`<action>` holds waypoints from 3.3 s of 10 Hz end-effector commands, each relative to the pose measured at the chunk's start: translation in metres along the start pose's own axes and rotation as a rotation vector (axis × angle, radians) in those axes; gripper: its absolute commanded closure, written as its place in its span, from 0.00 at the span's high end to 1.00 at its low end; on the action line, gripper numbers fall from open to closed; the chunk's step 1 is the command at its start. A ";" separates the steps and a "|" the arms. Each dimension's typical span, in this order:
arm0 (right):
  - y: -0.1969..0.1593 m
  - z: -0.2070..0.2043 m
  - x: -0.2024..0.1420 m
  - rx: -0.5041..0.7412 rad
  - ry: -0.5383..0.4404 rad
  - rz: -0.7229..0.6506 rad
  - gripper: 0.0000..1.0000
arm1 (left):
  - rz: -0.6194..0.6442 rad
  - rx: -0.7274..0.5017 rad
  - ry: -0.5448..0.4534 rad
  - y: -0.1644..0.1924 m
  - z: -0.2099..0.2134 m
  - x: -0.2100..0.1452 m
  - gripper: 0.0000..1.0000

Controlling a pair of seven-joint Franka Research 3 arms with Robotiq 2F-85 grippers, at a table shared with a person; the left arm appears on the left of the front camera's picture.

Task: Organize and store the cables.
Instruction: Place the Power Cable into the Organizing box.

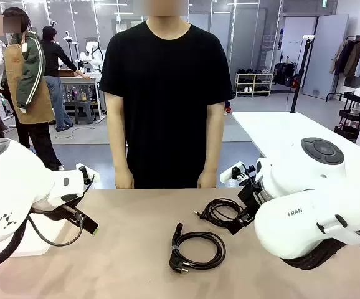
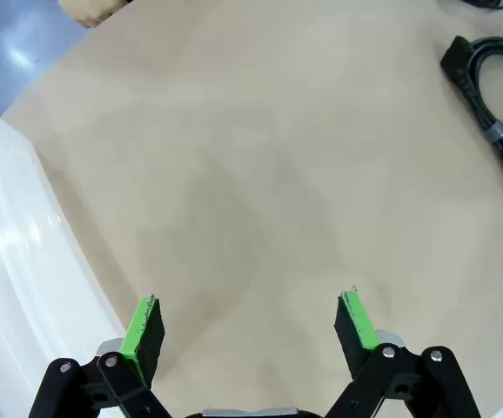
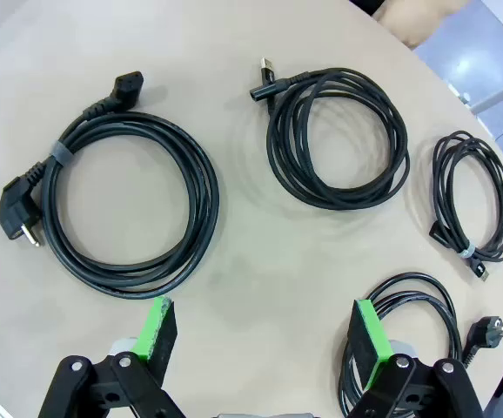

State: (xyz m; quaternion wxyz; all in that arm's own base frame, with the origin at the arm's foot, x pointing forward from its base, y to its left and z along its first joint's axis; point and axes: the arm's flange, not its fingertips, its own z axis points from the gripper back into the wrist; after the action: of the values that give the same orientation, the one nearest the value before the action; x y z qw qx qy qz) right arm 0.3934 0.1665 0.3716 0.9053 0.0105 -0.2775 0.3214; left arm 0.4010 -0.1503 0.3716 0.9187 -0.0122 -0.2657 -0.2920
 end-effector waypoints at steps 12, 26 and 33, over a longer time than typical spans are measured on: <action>0.000 0.000 0.000 0.000 0.000 0.000 1.00 | -0.001 0.000 0.000 0.000 0.000 0.000 1.00; -0.168 0.217 -0.128 0.231 -0.229 0.256 1.00 | -0.262 -0.440 -0.148 0.180 0.221 -0.095 1.00; -0.187 0.236 -0.151 0.222 -0.229 0.176 1.00 | -0.186 -0.415 -0.148 0.193 0.224 -0.118 1.00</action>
State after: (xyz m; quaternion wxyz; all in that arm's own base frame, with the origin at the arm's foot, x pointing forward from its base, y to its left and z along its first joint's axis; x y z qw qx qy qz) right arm 0.2896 -0.1143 0.5242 0.8300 0.1237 -0.3413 0.4234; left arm 0.3164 0.1097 0.5302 0.8483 -0.1977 -0.2674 -0.4120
